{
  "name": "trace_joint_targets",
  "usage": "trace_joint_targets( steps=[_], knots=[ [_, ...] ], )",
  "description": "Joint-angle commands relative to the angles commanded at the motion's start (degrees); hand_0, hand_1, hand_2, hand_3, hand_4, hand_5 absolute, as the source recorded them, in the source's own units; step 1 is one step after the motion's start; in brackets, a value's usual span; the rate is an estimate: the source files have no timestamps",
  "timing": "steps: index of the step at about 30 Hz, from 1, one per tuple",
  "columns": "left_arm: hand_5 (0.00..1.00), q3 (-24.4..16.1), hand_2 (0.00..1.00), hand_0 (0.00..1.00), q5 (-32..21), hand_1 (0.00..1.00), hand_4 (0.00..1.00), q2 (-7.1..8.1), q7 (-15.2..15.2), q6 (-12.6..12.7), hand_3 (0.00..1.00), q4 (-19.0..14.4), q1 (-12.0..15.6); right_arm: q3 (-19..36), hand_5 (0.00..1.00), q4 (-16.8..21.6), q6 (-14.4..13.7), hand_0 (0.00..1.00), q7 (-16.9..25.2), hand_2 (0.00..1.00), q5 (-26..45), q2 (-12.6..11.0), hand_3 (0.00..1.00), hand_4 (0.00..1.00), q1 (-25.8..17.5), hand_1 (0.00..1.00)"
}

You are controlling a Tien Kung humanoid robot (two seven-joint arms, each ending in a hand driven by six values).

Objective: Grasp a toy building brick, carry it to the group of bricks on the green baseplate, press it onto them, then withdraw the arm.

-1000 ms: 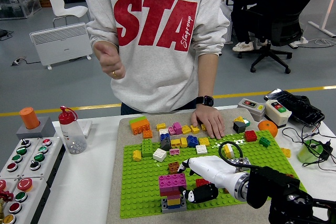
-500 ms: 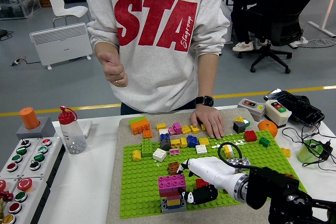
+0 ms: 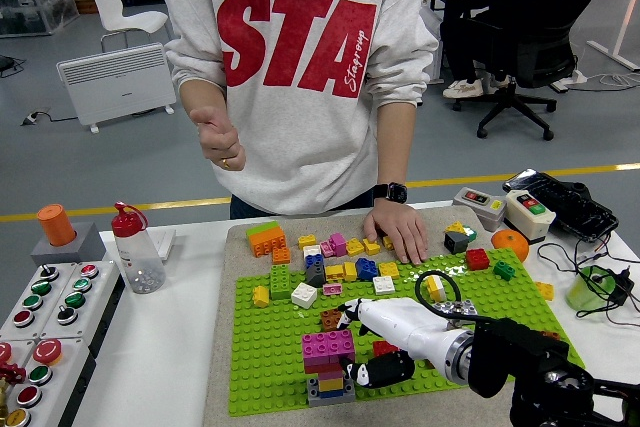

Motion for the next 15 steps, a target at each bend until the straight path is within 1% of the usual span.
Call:
trace_joint_targets(
  steps=[3, 4, 15],
  knots=[
    [0.998, 0.0, 0.672, 0.654, -0.1, 0.689, 0.283, 0.0, 0.0, 0.0, 0.576, 0.0, -0.1, 0.0, 0.32, -0.1, 0.0, 0.737, 0.1, 0.975, 0.0, 0.0, 0.907, 0.626, 0.0, 0.769],
    [0.998, 0.0, 0.672, 0.653, -0.1, 0.689, 0.282, 0.01, 0.0, 0.0, 0.575, 0.0, -0.1, 0.1, 0.356, -0.2, 0.0, 0.747, 0.2, 0.985, 0.1, 0.0, 0.939, 0.679, 0.0, 0.775],
    [0.998, 0.0, 0.672, 0.653, -0.1, 0.688, 0.282, 0.03, 0.0, 0.0, 0.575, 0.0, -0.4, 0.4, 0.357, -0.2, 0.2, 0.746, 0.4, 0.989, 0.1, -0.1, 0.949, 0.691, 0.1, 0.777]
  ],
)
